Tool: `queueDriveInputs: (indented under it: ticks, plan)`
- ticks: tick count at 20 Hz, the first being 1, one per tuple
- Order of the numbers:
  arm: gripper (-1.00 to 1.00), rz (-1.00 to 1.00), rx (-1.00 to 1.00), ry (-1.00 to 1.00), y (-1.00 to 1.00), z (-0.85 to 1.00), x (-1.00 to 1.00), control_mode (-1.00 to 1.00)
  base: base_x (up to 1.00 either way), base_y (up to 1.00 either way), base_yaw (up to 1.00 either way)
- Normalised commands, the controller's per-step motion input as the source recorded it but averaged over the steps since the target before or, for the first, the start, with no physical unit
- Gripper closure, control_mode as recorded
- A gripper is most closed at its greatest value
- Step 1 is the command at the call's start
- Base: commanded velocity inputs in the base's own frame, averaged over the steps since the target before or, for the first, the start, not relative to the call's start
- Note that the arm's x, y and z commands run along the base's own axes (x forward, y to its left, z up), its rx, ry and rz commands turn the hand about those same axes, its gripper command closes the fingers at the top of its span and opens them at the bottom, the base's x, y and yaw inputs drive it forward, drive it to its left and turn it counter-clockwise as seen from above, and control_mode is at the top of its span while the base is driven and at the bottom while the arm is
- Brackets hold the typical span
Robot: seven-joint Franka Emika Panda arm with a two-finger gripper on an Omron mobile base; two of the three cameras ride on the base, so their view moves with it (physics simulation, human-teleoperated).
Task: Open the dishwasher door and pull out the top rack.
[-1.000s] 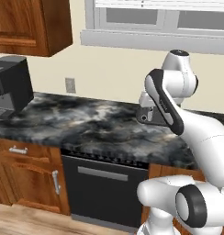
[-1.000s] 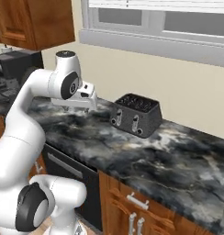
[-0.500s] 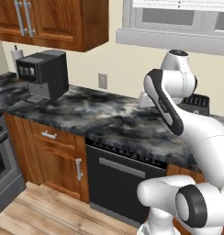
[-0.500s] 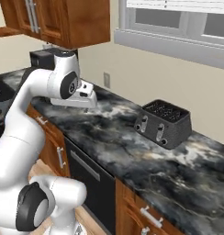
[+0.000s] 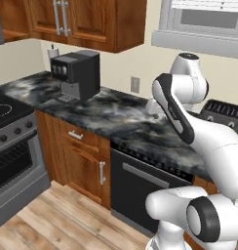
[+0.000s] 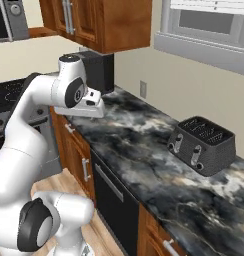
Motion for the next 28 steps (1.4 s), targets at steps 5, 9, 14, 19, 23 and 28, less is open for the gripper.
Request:
queueDriveInputs:
  ticks: [5, 9, 14, 19, 23, 28]
  plan:
    - [-1.0, 0.0, 0.0, 0.0, 0.0, 0.0, 0.0, 1.0, -0.2, 0.0, 0.27]
    - [-1.0, 0.0, 0.0, 0.0, 0.0, 0.0, 0.0, 1.0, -0.08, 0.0, 0.27]
    - [-1.0, 0.01, 0.0, 0.01, 0.0, -0.06, 0.0, -1.0, -0.04, 0.0, 0.12]
    - [-1.0, 0.01, -0.01, 0.01, 0.03, -0.31, 0.0, -1.0, 0.0, 0.0, 0.0]
    - [-1.0, -0.01, -0.1, 0.0, 0.18, -0.39, 0.01, -1.0, 0.0, 0.0, 0.0]
    - [-1.0, -0.05, -0.28, 0.0, 0.32, -0.46, 0.0, -1.0, 0.0, 0.0, 0.0]
